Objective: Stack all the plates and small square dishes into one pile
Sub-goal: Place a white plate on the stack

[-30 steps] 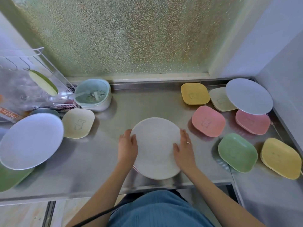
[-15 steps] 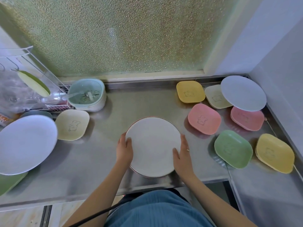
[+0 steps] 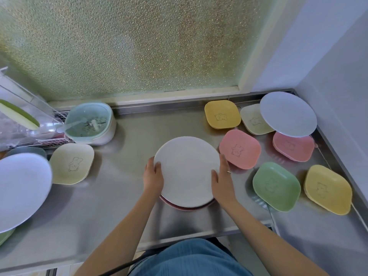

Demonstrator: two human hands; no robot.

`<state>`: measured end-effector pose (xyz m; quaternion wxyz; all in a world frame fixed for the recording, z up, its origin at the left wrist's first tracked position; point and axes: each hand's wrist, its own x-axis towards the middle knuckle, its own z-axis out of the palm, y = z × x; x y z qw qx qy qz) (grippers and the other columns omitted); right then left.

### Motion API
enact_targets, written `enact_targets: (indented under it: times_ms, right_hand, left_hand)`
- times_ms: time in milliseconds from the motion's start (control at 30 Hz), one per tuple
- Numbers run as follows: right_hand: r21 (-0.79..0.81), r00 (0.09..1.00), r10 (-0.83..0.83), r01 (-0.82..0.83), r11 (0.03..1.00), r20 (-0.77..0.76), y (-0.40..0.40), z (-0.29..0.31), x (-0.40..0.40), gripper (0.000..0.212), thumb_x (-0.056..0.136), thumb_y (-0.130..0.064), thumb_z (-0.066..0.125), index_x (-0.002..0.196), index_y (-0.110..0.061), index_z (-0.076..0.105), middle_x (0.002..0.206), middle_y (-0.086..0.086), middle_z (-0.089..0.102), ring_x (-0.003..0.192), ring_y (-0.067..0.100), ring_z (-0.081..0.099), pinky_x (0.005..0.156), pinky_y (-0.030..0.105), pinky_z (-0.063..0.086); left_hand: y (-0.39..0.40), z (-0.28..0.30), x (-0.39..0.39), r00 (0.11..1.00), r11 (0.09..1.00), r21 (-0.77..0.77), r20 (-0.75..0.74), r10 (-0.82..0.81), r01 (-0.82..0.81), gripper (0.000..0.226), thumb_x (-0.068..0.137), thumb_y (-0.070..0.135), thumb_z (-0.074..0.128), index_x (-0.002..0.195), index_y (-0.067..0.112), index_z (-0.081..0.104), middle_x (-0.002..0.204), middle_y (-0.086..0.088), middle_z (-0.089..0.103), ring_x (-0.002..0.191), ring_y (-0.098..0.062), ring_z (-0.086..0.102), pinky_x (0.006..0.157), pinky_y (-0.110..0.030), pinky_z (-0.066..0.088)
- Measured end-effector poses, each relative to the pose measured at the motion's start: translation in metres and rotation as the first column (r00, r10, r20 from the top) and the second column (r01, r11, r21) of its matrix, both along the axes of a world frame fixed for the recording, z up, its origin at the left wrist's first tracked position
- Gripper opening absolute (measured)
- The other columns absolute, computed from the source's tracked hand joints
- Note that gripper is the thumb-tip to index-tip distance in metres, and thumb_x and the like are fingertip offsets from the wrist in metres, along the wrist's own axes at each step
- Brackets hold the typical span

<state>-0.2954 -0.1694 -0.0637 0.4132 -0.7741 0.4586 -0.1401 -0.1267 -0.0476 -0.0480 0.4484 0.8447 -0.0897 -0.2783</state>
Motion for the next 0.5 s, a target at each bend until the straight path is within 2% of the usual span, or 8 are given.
enact_targets:
  times_ms: [100,167,233,333,400,467,500]
  right_hand:
    - [-0.011,0.999,0.026,-0.027,1.0,-0.048,-0.009,0.004,-0.004,0.062,0.097,-0.019,0.041,0.15,-0.02,0.009,0.156,0.001,0.021,0.137,0.024,0.031,0.111,0.034,0.026]
    - [-0.082,0.999,-0.017,0.014,0.997,-0.037,-0.018,0.01,-0.008,0.055,0.097,-0.022,0.042,0.147,-0.019,0.02,0.147,0.007,0.038,0.123,0.027,0.047,0.103,0.038,0.038]
    - [-0.185,0.989,-0.144,0.147,0.972,0.028,-0.039,0.02,-0.011,0.046,0.096,-0.022,0.044,0.14,-0.017,0.032,0.129,0.012,0.054,0.106,0.028,0.056,0.09,0.036,0.045]
    - [-0.19,0.93,-0.361,0.369,0.91,0.074,-0.094,0.033,-0.014,0.041,0.094,-0.018,0.046,0.134,-0.012,0.039,0.13,0.013,0.052,0.111,0.028,0.053,0.095,0.043,0.044]
    - [-0.024,0.838,-0.54,0.543,0.839,0.08,-0.136,0.035,-0.018,0.038,0.093,-0.018,0.047,0.13,-0.01,0.042,0.13,0.012,0.05,0.112,0.027,0.053,0.094,0.041,0.044]
    - [0.26,0.665,-0.743,0.706,0.659,0.078,-0.177,0.033,-0.022,0.031,0.092,-0.026,0.047,0.117,-0.008,0.048,0.113,0.013,0.059,0.099,0.03,0.06,0.084,0.041,0.049]
    - [0.42,0.584,-0.81,0.721,0.551,0.059,-0.193,0.032,-0.025,0.029,0.092,-0.032,0.046,0.11,-0.01,0.049,0.102,0.012,0.061,0.088,0.029,0.063,0.075,0.04,0.052]
  left_hand:
    - [-0.014,0.008,-0.003,0.999,0.997,0.069,0.03,0.017,-0.019,0.032,0.096,0.021,0.04,0.127,0.012,0.045,0.128,-0.014,0.05,0.108,-0.031,0.051,0.083,-0.032,0.036]
    - [-0.024,0.016,-0.003,0.976,0.984,0.177,0.207,-0.062,0.025,0.044,0.095,0.029,0.043,0.136,0.015,0.038,0.144,-0.009,0.039,0.129,-0.03,0.039,0.102,-0.039,0.034]
    - [-0.042,0.023,0.002,0.909,0.969,0.229,0.377,-0.174,0.091,0.051,0.094,0.03,0.045,0.141,0.016,0.033,0.153,-0.007,0.027,0.142,-0.027,0.023,0.115,-0.042,0.02]
    - [-0.085,0.031,0.017,0.799,0.929,0.28,0.484,-0.356,0.243,0.05,0.093,0.024,0.046,0.141,0.012,0.034,0.153,-0.01,0.028,0.143,-0.028,0.022,0.118,-0.042,0.014]
    - [-0.117,0.036,0.023,0.769,0.915,0.286,0.501,-0.396,0.285,0.048,0.092,0.021,0.047,0.138,0.011,0.038,0.15,-0.009,0.033,0.141,-0.028,0.026,0.118,-0.044,0.016]
    - [-0.145,0.039,0.021,0.773,0.916,0.269,0.495,-0.398,0.299,0.045,0.091,0.019,0.048,0.135,0.012,0.041,0.145,-0.009,0.04,0.136,-0.028,0.032,0.116,-0.045,0.019]
    - [-0.158,0.039,0.018,0.773,0.914,0.267,0.491,-0.402,0.306,0.044,0.09,0.018,0.047,0.134,0.012,0.043,0.142,-0.008,0.042,0.134,-0.028,0.035,0.116,-0.044,0.02]
